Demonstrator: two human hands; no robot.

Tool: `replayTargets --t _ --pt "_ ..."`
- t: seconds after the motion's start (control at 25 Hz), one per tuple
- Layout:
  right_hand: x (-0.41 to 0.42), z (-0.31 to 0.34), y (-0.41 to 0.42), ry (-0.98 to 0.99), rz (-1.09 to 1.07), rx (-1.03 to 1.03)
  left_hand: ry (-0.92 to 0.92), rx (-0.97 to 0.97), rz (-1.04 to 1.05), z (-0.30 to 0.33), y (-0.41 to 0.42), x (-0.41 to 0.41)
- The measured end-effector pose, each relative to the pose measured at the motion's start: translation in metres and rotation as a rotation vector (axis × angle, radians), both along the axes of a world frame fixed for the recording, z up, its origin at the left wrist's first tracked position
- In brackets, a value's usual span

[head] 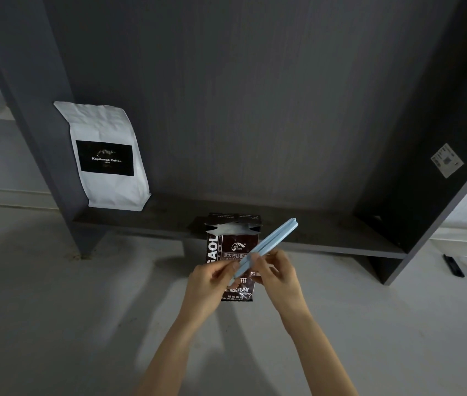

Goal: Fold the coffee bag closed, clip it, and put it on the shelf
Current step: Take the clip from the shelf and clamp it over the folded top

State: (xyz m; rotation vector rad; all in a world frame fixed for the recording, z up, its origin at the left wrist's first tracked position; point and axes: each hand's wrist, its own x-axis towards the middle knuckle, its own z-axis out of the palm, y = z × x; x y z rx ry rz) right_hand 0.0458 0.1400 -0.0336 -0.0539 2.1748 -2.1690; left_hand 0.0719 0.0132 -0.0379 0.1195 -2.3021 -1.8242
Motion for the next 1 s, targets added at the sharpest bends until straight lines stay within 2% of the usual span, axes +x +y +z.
replayTargets --t 0.12,0.28,0.36,0.56,0.72,0.88,1.0 --pt "0.011 -0.004 -0.006 0.074 0.071 0.206 -0.050 0.309 0.109 0.000 0.001 -0.003" --pt "0.022 -0.004 -0.020 0.335 0.014 0.337 -0.102 0.541 0.095 0.005 0.006 -0.001" --pt "0.021 -0.005 -0.021 0.450 -0.015 0.372 -0.094 0.590 0.071 0.009 0.007 0.000" --pt "0.018 -0.014 -0.015 0.608 -0.007 0.408 0.039 0.336 0.102 0.009 0.007 -0.001" --pt "0.016 -0.016 -0.015 0.656 -0.034 0.417 0.045 0.169 0.166 0.001 0.011 -0.003" --pt "0.014 -0.018 -0.013 0.653 -0.033 0.406 0.073 0.091 0.205 -0.003 0.015 -0.004" --pt "0.015 -0.016 -0.011 0.594 0.008 0.393 0.056 0.128 0.178 -0.001 0.011 -0.005"
